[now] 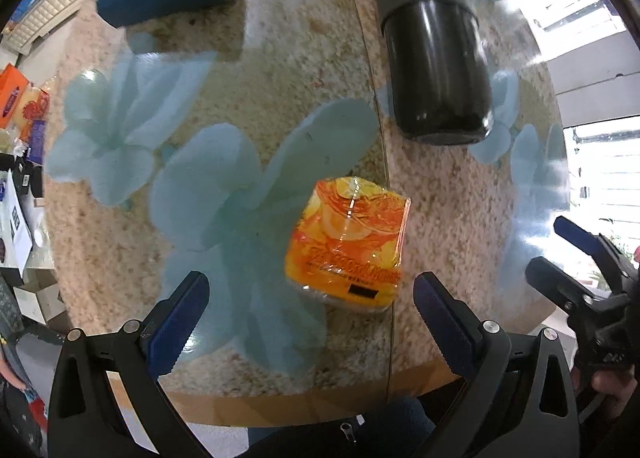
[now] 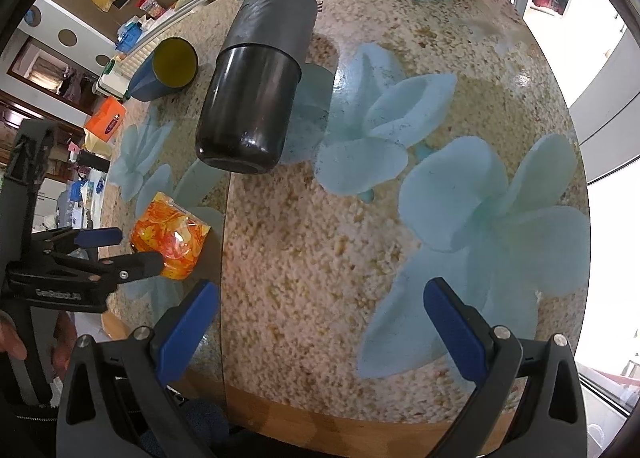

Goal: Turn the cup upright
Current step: 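Lower the orange cup onto the table and open the left gripper, then move the right gripper to the orange cup and close around it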

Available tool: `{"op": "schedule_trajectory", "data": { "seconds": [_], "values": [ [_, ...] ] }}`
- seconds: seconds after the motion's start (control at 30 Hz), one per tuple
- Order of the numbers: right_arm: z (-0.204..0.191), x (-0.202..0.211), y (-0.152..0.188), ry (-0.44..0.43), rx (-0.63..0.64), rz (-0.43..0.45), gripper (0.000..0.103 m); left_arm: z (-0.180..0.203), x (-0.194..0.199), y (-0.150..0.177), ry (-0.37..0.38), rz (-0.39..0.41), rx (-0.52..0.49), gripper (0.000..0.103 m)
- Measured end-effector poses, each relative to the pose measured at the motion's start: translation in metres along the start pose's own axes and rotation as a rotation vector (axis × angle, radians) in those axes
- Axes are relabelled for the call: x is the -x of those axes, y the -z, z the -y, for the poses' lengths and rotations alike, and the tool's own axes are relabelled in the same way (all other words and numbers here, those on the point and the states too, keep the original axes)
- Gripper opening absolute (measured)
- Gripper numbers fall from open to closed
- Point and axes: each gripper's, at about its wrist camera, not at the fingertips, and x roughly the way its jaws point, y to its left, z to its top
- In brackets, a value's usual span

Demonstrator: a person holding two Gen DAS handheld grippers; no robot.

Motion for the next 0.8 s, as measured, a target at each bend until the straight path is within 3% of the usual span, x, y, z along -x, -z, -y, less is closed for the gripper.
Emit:
{"op": "schedule_trajectory", "data": {
  "seconds": [0.37, 0.6, 0.8],
  "values": [
    [-0.020, 0.004, -0.001, 0.006, -0.022, 0.002, 0.103, -0.033, 0.052, 0.018, 0.064, 0.059, -0.001, 0.103],
    [-0.057, 0.006, -0.007, 0.034, -0.053, 0.023, 0.103, -0.085, 0.053, 0.027, 0.077, 0.090, 0.008, 0.103],
    [-0.098, -0.001, -0.009, 0.041, -0.094, 0.004, 0.103, -0.127, 0.051, 0.025, 0.143, 0.111, 0.006, 0.103]
  ]
}}
